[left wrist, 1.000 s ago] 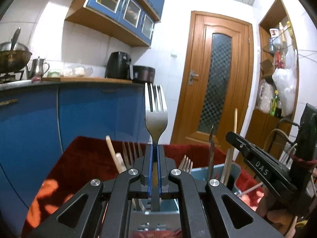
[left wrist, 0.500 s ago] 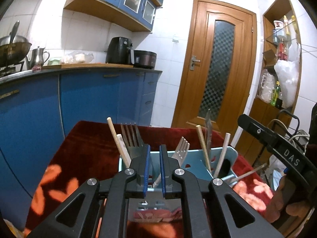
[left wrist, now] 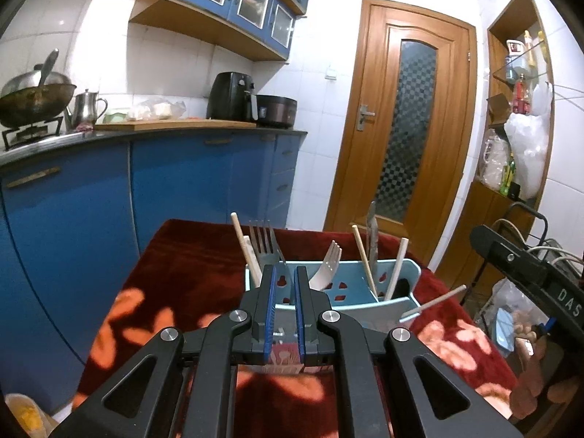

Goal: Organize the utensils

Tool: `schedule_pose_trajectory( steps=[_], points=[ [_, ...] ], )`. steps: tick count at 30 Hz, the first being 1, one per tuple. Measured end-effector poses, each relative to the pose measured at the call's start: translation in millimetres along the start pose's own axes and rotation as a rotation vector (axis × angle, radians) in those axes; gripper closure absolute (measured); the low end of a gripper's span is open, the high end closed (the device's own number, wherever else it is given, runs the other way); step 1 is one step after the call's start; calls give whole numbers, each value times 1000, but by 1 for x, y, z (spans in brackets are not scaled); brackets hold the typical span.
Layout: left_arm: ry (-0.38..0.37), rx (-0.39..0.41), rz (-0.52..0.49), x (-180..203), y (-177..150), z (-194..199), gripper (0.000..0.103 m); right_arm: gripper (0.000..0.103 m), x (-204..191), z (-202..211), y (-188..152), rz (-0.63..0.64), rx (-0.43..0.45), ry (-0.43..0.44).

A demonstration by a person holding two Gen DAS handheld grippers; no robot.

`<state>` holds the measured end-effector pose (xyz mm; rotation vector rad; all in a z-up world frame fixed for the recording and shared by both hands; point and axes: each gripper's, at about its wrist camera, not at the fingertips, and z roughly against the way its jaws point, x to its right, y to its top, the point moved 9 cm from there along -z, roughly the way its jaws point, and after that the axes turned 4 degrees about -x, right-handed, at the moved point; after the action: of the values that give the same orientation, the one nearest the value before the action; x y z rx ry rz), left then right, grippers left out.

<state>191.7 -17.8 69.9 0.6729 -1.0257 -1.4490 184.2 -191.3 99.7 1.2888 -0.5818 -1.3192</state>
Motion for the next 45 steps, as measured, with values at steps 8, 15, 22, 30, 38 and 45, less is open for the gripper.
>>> schedule_pose_trajectory(
  steps=[8, 15, 22, 30, 38, 45],
  points=[
    [12, 15, -14, -1, -6, 44, 94, 73, -12, 44, -5, 0, -10, -6],
    [47, 24, -39, -10, -22, 80, 94, 73, -28, 77, -26, 43, -39, -20],
    [93, -4, -31, -32, -63, 101, 94, 68, -32, 93, -73, 67, -83, -16],
    [105, 1, -56, -29, -98, 87, 94, 62, -20, 94, -123, 82, -92, -49],
    [103, -19, -77, -16, -130, 64, 62, 34, -13, 83, -144, 153, -61, -105],
    [128, -7, -56, -17, -138, 58, 53, 23, -4, 78, -147, 181, -33, -178]
  ],
)
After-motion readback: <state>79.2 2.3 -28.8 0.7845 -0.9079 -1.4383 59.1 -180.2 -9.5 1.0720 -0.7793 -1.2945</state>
